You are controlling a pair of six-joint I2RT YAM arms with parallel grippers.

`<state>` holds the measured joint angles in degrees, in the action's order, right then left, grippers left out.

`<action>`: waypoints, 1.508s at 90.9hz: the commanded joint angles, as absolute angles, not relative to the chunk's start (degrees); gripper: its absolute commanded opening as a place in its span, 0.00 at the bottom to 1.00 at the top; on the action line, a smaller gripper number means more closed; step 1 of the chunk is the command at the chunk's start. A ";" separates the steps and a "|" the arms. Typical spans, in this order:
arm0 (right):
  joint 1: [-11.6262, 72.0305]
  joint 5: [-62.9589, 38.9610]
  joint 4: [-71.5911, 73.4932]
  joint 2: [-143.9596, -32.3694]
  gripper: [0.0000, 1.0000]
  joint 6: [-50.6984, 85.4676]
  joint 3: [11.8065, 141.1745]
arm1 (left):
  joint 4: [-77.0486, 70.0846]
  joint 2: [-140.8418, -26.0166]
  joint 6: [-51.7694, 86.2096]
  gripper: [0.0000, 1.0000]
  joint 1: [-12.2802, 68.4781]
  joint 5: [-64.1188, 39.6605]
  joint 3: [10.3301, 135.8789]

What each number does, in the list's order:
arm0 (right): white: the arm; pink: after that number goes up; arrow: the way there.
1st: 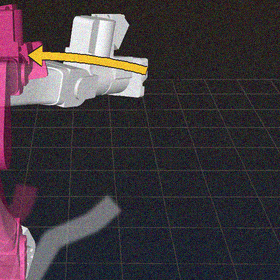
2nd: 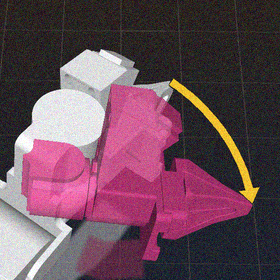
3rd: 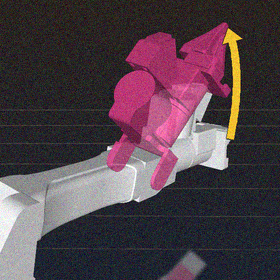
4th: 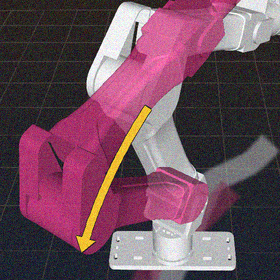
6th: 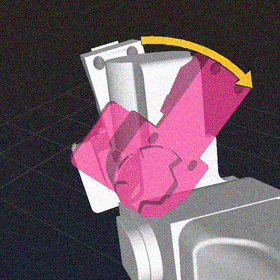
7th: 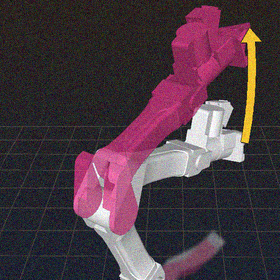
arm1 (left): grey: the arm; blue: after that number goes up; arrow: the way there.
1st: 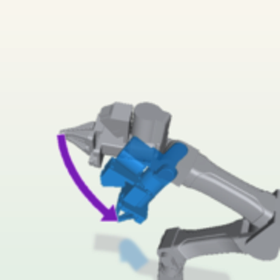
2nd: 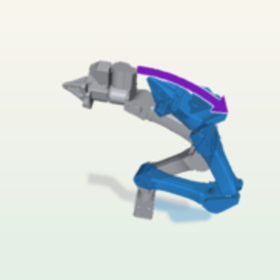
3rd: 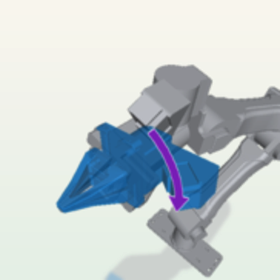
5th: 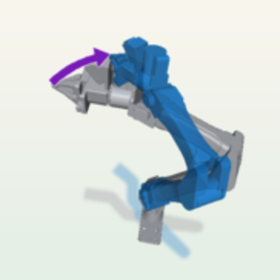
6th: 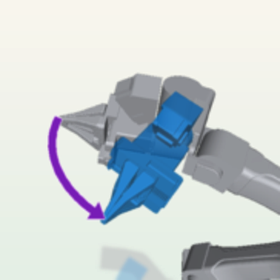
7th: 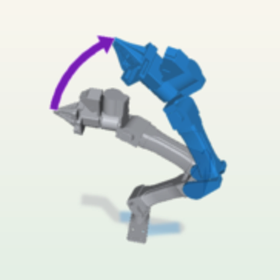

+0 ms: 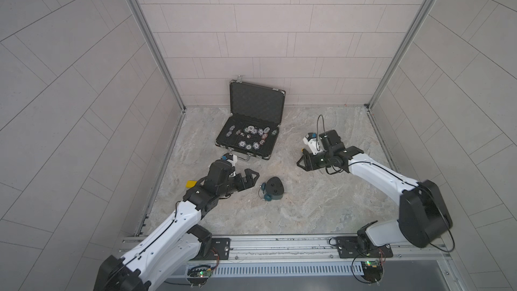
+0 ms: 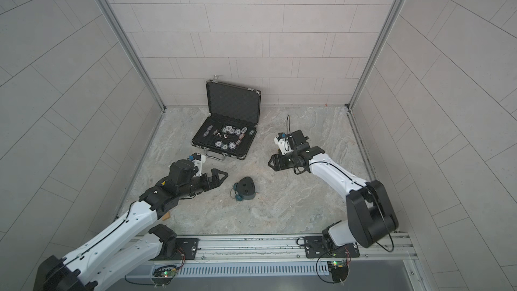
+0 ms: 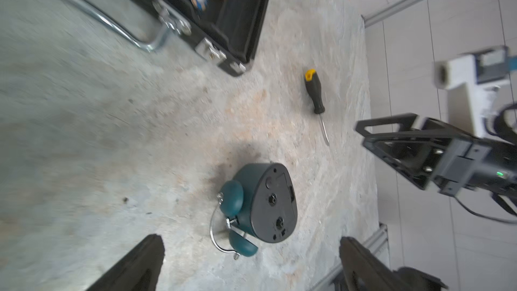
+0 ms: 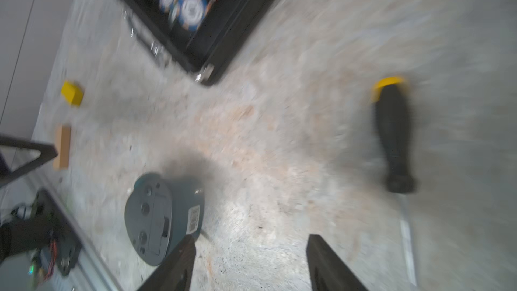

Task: Remove the battery from the alarm
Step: Remove the cover from the alarm.

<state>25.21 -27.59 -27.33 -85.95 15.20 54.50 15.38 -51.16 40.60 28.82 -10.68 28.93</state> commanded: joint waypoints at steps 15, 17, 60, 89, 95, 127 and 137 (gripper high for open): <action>30.31 -39.96 -22.59 -90.78 0.56 24.31 52.23 | 11.55 -66.37 41.21 0.81 31.62 -23.71 30.99; 30.61 -39.85 -22.59 -91.36 0.55 24.40 52.56 | 11.19 -67.46 41.22 0.80 31.77 -23.86 31.06; 33.93 -35.52 -21.97 -99.51 0.36 25.89 56.38 | 10.45 -77.65 40.09 0.69 31.91 -23.39 33.86; 34.16 -29.24 -26.66 -100.13 0.24 24.69 57.55 | 14.62 -82.01 38.91 0.64 31.89 -20.75 35.17; 35.01 -26.00 -29.53 -100.04 0.22 23.16 58.14 | 15.17 -82.63 38.83 0.64 31.89 -20.58 35.31; 46.72 -11.27 -37.39 -105.19 0.18 23.42 62.94 | 15.00 -83.25 38.90 0.62 31.87 -20.98 34.51; 45.40 -18.24 -34.14 -104.51 0.23 23.34 61.33 | 14.62 -83.82 39.02 0.62 31.78 -20.73 33.91</action>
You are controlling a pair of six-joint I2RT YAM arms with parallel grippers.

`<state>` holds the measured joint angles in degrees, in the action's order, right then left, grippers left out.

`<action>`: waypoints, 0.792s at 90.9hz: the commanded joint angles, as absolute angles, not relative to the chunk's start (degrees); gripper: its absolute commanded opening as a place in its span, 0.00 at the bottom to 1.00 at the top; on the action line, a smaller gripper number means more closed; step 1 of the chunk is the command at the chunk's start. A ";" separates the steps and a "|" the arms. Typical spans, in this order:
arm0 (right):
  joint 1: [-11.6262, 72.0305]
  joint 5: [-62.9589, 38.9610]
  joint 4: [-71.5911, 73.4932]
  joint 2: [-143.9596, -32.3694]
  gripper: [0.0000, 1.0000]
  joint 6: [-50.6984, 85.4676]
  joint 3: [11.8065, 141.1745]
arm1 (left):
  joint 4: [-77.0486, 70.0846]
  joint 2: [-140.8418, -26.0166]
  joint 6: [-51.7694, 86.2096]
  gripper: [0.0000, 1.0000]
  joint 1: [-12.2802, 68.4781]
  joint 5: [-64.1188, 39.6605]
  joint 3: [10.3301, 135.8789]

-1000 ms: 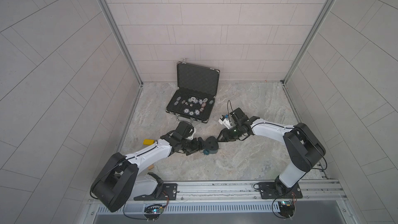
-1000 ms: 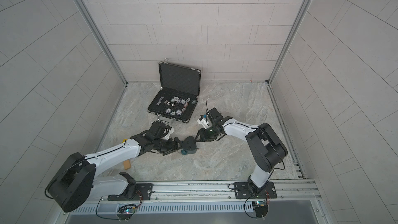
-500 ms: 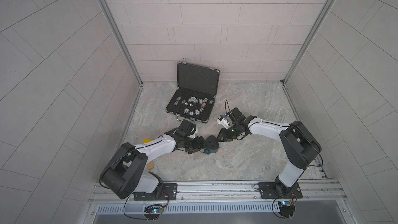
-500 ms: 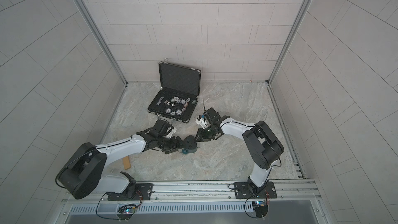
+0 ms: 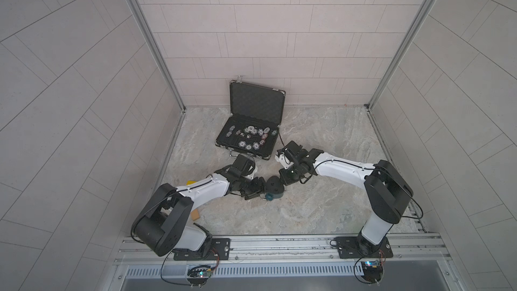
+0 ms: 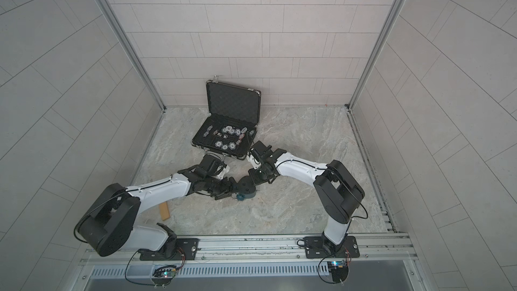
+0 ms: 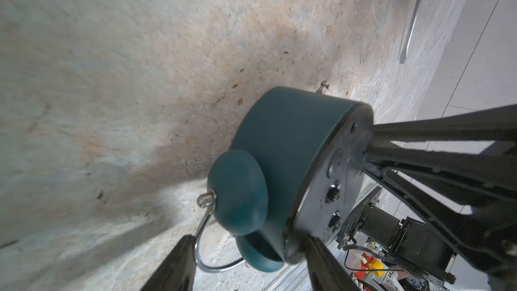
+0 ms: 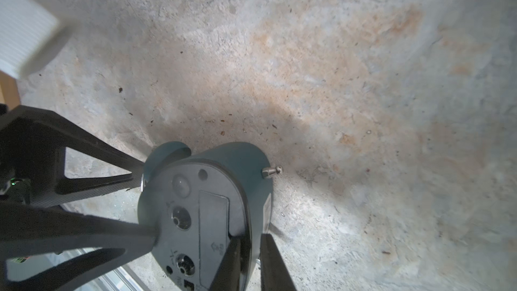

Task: Remove the battery from the alarm
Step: Remove the cover from the alarm.

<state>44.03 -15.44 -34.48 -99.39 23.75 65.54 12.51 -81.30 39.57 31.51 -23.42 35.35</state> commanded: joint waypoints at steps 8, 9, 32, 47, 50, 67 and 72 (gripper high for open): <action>41.47 -28.99 -27.73 -102.94 0.30 24.49 57.73 | 14.52 -84.40 39.05 0.62 31.75 -20.61 33.46; 40.86 -30.36 -26.79 -102.89 0.31 24.55 57.38 | 14.51 -84.48 39.08 0.62 31.78 -20.59 33.43; 35.30 -46.02 -19.74 -102.90 0.39 24.05 54.53 | 14.88 -85.61 38.72 0.62 31.40 -20.45 33.44; 33.37 -50.06 -15.61 -99.03 0.45 25.94 52.30 | 15.15 -85.53 38.79 0.62 31.29 -20.34 33.52; 33.35 -50.83 -15.16 -98.26 0.48 26.26 52.14 | 15.14 -85.51 38.84 0.62 31.32 -20.34 33.64; 35.33 -49.17 -17.86 -97.47 0.57 26.59 54.03 | 15.12 -85.91 38.83 0.62 31.31 -20.69 34.39; 36.89 -47.99 -19.14 -96.90 0.60 26.07 54.78 | 15.12 -85.99 38.87 0.62 31.30 -20.70 34.51</action>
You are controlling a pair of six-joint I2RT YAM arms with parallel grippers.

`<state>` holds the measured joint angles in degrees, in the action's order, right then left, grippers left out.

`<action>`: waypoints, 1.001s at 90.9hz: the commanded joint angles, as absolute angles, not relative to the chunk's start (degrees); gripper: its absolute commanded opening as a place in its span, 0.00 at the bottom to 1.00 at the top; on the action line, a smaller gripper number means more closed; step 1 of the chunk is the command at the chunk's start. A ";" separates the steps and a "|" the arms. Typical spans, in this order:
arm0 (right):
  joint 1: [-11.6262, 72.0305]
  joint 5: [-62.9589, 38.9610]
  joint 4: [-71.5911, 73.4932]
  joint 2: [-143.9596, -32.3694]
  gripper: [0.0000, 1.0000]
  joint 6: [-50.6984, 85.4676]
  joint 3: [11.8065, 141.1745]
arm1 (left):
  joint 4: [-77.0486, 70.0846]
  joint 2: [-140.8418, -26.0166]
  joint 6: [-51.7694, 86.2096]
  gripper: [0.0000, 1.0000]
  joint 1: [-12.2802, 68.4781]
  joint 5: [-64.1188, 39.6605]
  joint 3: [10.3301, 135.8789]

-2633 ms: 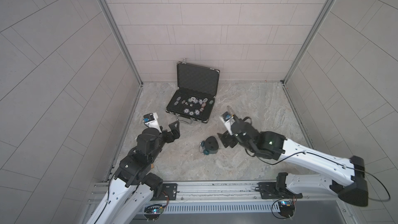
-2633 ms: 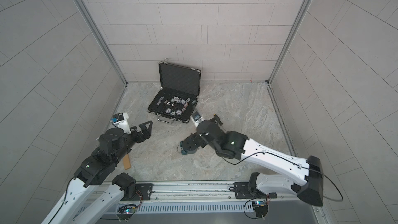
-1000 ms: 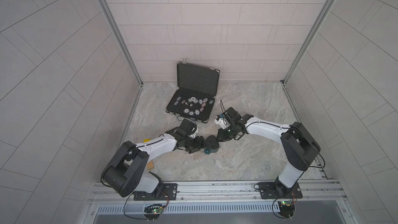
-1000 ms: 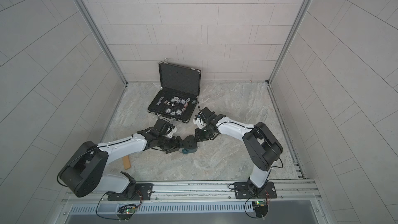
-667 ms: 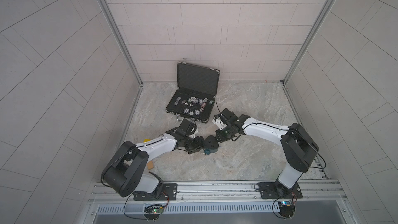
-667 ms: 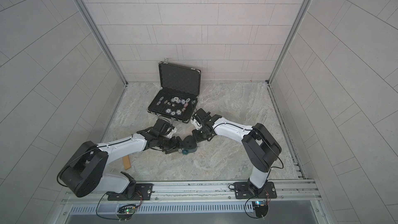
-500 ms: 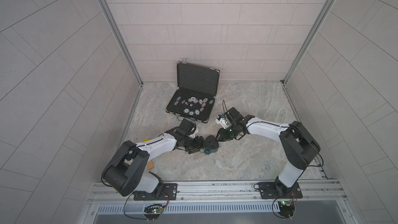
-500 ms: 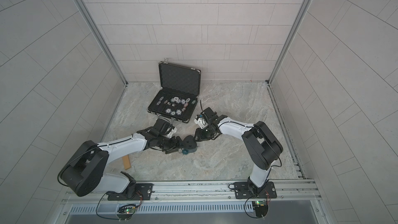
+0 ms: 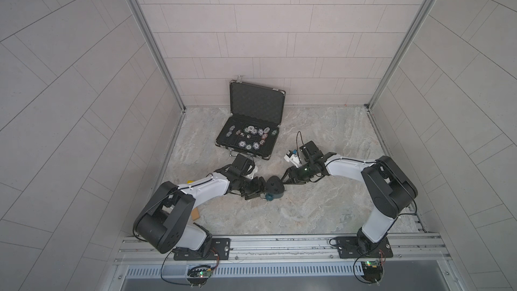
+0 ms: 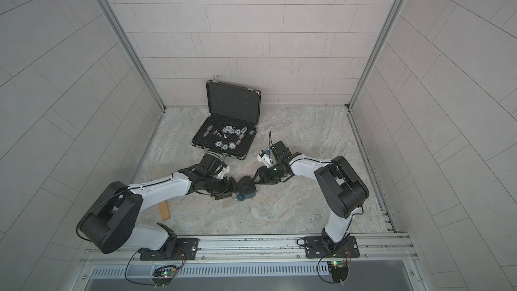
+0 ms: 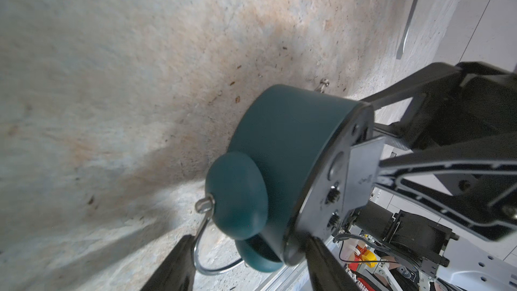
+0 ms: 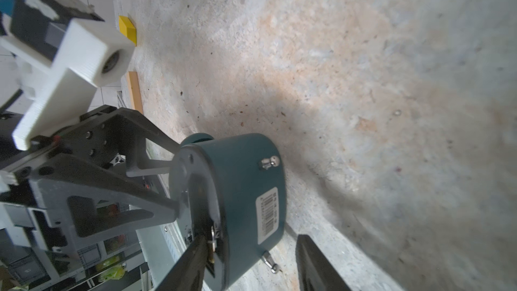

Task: Remove the battery from the alarm
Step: Remove the cover from the alarm.

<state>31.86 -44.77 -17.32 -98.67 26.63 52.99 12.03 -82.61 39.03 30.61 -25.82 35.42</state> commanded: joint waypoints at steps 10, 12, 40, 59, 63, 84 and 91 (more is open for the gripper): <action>38.68 -46.96 -19.94 -94.51 0.67 26.28 54.90 | 15.14 -85.80 39.01 0.62 31.29 -20.67 34.63; 38.94 -46.72 -20.28 -93.72 0.68 26.28 54.86 | 15.19 -85.61 39.09 0.62 31.29 -20.66 34.58; 39.70 -27.04 -30.27 -84.09 0.57 21.51 56.37 | 15.95 -81.63 38.98 0.63 30.80 -20.69 34.36; 45.12 -20.66 -31.44 -84.77 0.50 22.25 58.76 | 17.02 -75.53 38.53 0.64 30.33 -21.26 35.02; 46.31 -18.46 -32.16 -86.18 0.47 23.19 59.54 | 17.89 -73.95 38.56 0.65 30.13 -20.83 35.19; 52.03 -4.74 -37.82 -92.83 0.35 26.80 66.93 | 28.79 -59.41 41.17 0.68 26.14 -4.76 33.87; 52.79 -2.38 -38.91 -94.88 0.33 27.97 68.53 | 30.83 -54.07 42.82 0.68 24.91 -0.74 32.76</action>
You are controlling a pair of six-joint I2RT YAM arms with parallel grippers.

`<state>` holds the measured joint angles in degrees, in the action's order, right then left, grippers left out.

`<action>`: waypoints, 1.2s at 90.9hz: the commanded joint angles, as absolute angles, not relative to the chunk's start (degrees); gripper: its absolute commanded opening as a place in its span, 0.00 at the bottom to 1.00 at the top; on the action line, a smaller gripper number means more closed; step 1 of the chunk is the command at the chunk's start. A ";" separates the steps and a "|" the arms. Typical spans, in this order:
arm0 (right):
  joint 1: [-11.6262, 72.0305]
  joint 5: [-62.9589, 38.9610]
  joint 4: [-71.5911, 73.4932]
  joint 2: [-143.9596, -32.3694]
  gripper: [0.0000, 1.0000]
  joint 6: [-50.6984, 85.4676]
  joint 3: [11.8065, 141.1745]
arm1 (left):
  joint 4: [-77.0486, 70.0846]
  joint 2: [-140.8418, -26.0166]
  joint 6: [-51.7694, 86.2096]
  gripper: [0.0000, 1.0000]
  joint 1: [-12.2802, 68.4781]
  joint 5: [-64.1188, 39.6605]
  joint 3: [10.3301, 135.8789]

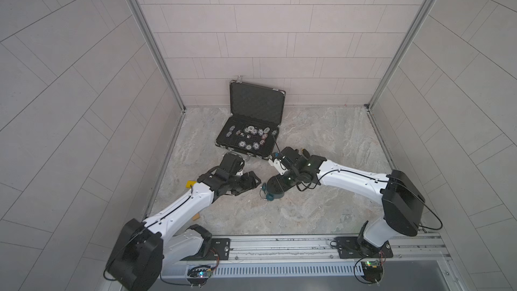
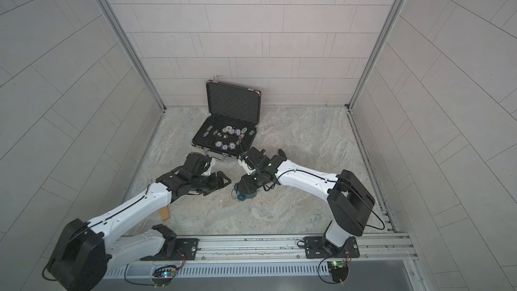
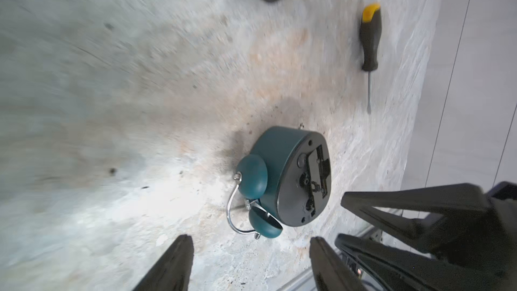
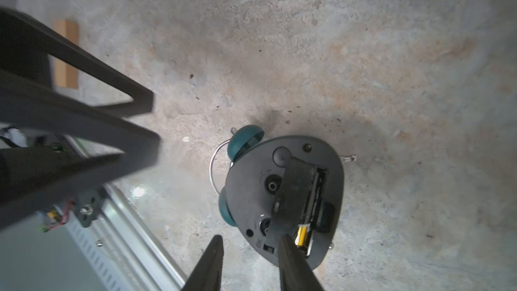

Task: Remove the battery from the alarm
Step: Remove the cover from the alarm.

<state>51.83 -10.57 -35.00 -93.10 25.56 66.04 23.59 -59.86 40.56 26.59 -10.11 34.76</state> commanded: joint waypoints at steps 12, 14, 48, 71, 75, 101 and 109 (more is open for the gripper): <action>53.40 -0.61 -39.80 -97.40 0.28 29.51 70.83 | 32.36 -49.04 43.23 0.68 24.69 2.28 31.88; 53.54 -0.24 -40.32 -98.09 0.28 29.61 71.45 | 32.43 -48.62 43.20 0.68 24.63 2.35 31.74; 54.48 0.03 -42.94 -102.15 0.21 30.70 74.86 | 32.30 -47.44 42.91 0.68 24.63 1.79 31.47; 54.76 -0.70 -43.42 -101.02 0.02 31.13 74.90 | 31.91 -47.38 42.80 0.68 24.59 1.53 31.46; 54.76 -0.63 -43.49 -100.11 0.00 31.23 74.74 | 31.90 -47.41 42.80 0.68 24.58 1.50 31.44; 51.21 3.75 -43.56 -86.46 0.00 35.16 68.48 | 27.94 -47.52 42.53 0.69 24.56 -3.30 31.00; 47.26 4.28 -42.52 -82.97 0.00 36.00 61.75 | 22.73 -47.90 43.07 0.69 24.61 -8.70 29.71</action>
<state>51.70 1.45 -42.26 -87.42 33.56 67.70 28.93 -47.88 43.05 24.77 -1.76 31.51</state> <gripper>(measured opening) 0.053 0.687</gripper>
